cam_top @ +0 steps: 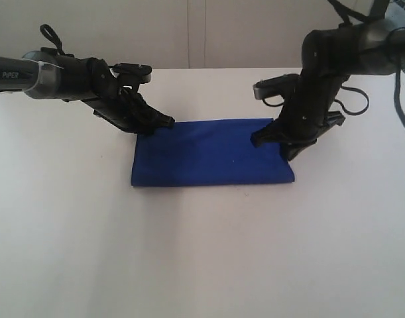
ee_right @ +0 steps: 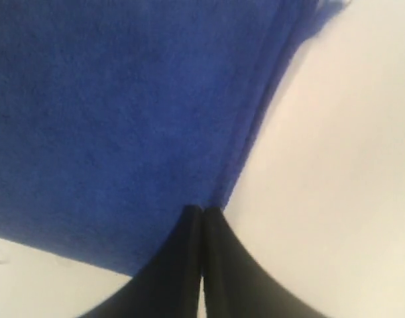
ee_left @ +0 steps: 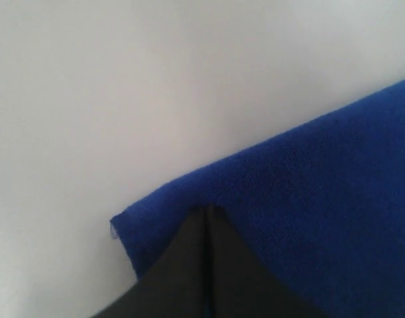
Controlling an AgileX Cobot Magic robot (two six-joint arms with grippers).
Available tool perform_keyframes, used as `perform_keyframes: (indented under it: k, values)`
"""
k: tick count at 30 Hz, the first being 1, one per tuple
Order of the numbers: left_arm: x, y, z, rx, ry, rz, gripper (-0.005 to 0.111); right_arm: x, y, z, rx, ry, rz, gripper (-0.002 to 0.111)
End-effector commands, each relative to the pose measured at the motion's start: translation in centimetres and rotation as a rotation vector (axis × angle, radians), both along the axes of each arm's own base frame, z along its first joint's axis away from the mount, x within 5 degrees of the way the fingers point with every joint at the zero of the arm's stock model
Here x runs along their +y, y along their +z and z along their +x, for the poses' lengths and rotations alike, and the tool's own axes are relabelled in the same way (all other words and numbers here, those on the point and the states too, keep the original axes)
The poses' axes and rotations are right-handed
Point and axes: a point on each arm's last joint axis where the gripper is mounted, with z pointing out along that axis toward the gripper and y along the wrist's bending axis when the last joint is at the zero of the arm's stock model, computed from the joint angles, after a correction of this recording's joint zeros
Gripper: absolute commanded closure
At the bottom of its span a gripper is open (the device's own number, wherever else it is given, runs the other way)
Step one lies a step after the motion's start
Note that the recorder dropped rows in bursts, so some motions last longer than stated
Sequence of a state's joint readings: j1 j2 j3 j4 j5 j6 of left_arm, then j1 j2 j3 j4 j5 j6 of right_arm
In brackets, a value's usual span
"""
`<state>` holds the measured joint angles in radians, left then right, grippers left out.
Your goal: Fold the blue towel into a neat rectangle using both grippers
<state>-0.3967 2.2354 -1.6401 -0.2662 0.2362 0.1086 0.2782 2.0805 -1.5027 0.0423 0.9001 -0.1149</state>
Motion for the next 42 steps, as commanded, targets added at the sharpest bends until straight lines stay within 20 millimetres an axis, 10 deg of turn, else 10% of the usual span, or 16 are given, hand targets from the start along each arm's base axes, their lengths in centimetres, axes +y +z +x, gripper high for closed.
perform_keyframes:
  k: [1,8,16,30,42]
  values:
    - [-0.1,-1.8,-0.9,0.105,-0.033,0.037,0.107,1.0,2.7,0.7,-0.111,-0.044,0.163,0.108]
    - [-0.1,-1.9,-0.9,0.111,-0.034,0.039,0.107,4.9,-0.3,1.3,-0.14,0.001,0.316,0.108]
    - [-0.1,-1.9,-0.9,0.108,-0.035,0.039,0.107,4.6,-3.3,0.8,-0.013,0.032,0.243,0.108]
    - [0.0,-1.9,-0.9,0.108,-0.041,0.05,0.107,3.1,-3.0,0.3,0.028,0.045,0.078,0.108]
    - [0.0,-1.9,-0.9,0.108,-0.041,0.05,0.107,3.1,2.3,0.7,-0.179,0.041,0.135,0.108]
